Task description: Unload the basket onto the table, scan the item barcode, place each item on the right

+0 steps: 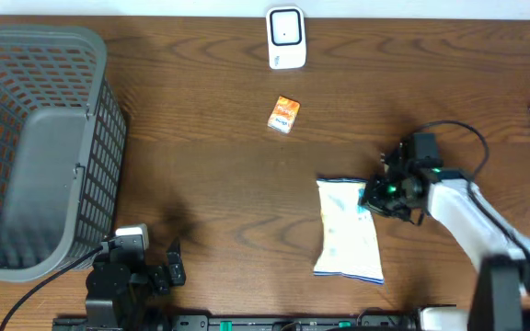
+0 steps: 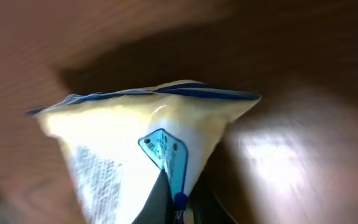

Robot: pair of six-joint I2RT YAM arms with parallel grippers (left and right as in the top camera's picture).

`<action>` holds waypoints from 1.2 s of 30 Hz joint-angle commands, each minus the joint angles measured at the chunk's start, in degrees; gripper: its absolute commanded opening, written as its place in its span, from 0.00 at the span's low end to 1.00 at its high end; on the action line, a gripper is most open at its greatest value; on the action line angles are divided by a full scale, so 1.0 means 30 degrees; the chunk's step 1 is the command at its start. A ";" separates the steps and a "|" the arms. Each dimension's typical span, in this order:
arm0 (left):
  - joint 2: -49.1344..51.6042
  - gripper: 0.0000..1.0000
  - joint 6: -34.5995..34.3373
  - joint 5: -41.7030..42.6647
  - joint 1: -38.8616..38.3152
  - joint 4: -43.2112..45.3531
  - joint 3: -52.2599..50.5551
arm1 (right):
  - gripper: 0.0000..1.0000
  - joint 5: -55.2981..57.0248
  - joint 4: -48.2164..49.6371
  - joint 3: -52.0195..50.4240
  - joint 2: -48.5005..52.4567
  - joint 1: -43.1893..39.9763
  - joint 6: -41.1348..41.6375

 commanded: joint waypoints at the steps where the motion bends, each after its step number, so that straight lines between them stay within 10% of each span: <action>1: -0.0022 1.00 -0.0168 -0.0102 0.0080 -0.0058 -0.0058 | 0.02 0.1399 -0.0036 0.1093 -0.3279 -0.0313 0.0597; 24: -0.0022 1.00 -0.0168 -0.0102 0.0080 -0.0058 -0.0058 | 0.03 0.4459 0.9136 0.1180 0.1690 0.2288 0.3942; 29: -0.0022 1.00 -0.0168 -0.0102 0.0080 -0.0058 -0.0058 | 0.99 0.3504 0.6135 0.1967 0.0947 0.2280 0.2069; 36: -0.0022 1.00 -0.0168 -0.0102 0.0080 -0.0058 -0.0058 | 0.99 0.2696 0.4131 0.2535 0.0474 0.2346 0.1639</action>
